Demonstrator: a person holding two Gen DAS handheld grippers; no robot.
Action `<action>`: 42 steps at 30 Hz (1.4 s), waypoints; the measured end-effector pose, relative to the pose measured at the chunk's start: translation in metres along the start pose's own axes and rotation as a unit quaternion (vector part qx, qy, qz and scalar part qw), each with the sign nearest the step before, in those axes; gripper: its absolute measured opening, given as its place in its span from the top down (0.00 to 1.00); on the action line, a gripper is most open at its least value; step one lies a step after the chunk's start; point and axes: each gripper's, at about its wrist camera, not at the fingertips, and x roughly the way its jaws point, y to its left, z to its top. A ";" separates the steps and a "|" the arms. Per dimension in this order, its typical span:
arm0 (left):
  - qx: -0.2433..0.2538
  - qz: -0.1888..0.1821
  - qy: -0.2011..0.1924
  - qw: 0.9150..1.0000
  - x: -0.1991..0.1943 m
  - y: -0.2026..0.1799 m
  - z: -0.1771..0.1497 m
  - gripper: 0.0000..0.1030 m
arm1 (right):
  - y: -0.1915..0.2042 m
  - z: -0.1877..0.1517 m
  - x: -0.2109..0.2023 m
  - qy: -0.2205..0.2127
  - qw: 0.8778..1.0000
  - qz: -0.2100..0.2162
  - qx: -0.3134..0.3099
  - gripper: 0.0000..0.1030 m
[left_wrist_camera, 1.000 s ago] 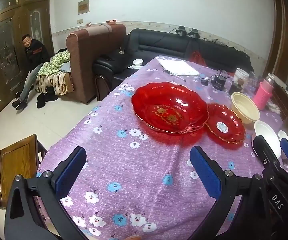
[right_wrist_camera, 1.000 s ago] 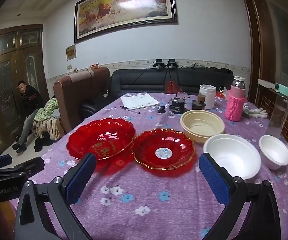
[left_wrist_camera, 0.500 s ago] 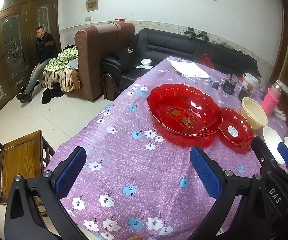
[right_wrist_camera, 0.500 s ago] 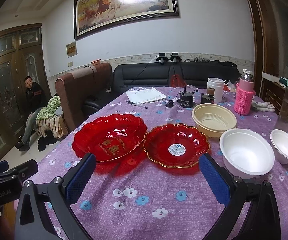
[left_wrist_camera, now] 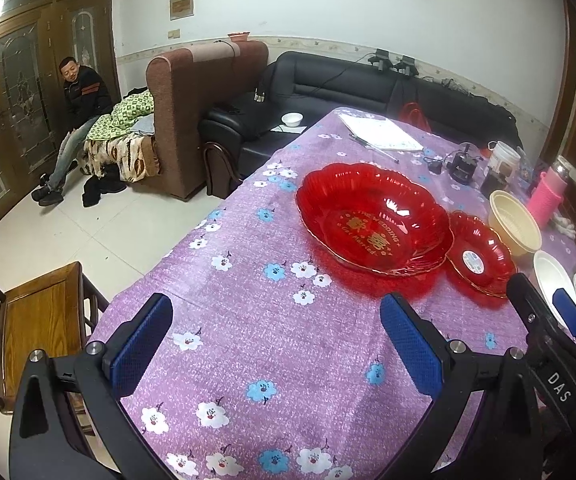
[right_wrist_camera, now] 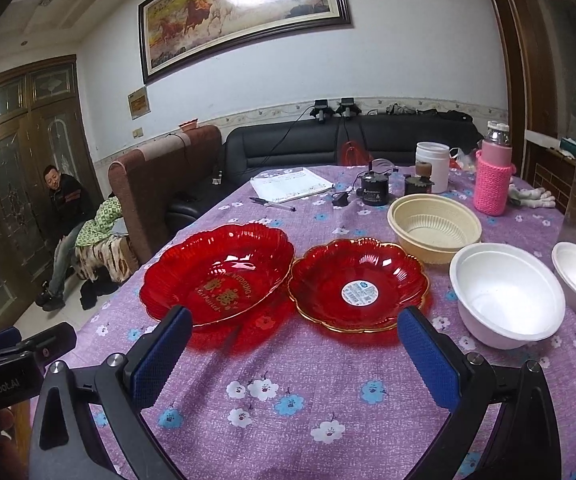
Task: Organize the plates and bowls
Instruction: 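Move both grippers toward the large red 'THE WEDDING' plate, then close both grippers on the rim of the red wedding plate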
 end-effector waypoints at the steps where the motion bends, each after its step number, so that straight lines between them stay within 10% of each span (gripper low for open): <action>1: 0.000 0.001 0.000 1.000 0.001 0.001 0.000 0.00 | 0.000 0.000 0.002 0.003 1.000 0.003 0.004 0.01; 9: 0.008 0.032 0.013 0.999 0.030 0.010 0.017 0.00 | -0.018 0.004 0.024 0.056 0.990 0.055 0.116 0.01; 24: -0.011 0.070 0.067 0.995 0.097 0.016 0.051 0.00 | -0.025 -0.007 0.119 0.233 0.903 0.153 0.327 0.21; 42: -0.038 0.076 0.080 0.993 0.133 -0.005 0.061 0.00 | -0.023 -0.009 0.156 0.229 0.895 0.138 0.358 0.34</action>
